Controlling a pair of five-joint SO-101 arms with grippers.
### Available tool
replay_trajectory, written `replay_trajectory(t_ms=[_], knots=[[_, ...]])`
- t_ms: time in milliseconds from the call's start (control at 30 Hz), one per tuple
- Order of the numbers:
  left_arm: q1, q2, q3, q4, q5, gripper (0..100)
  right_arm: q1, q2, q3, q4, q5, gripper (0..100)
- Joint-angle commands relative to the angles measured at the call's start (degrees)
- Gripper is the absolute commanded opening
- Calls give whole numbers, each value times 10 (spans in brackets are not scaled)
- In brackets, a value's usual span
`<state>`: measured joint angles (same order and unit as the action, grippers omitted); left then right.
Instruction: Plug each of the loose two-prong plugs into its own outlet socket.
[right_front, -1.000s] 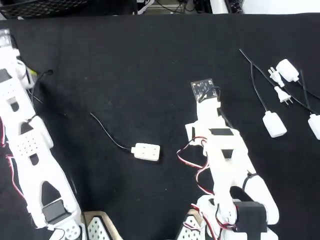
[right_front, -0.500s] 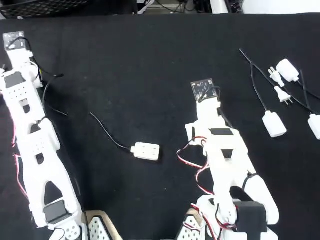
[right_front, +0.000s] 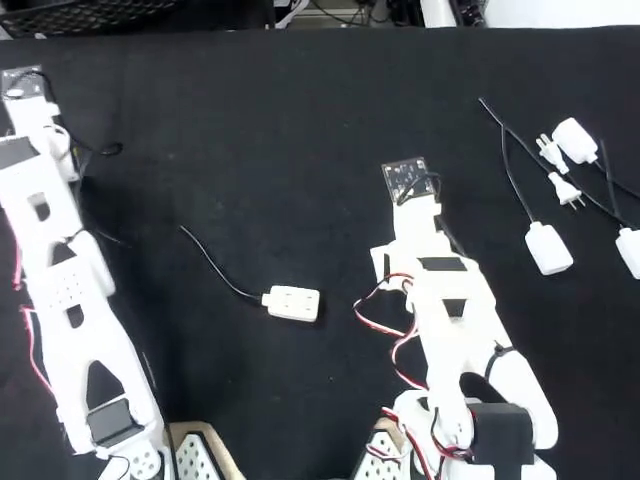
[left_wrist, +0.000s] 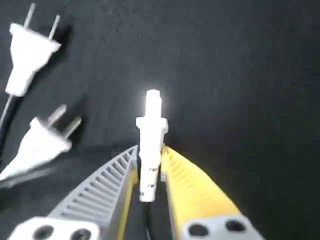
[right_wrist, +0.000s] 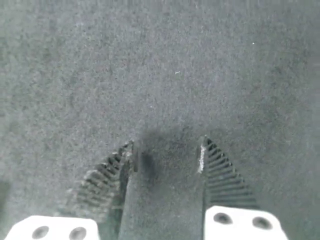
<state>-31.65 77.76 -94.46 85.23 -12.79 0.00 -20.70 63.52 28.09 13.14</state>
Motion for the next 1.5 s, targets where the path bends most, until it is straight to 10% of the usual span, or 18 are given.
replay_trajectory(t_ms=[0,333,667,1467], knots=[[13,-112,-11,104,-2,29,-11,-15,-1,-10,2,201],[19,-158,10,158,-196,29,-11,-15,0,-9,2,201],[182,-164,126,157,-375,28,-10,-17,0,-9,-3,201],[448,-375,321,157,-220,28,76,-203,42,5,-140,201]])
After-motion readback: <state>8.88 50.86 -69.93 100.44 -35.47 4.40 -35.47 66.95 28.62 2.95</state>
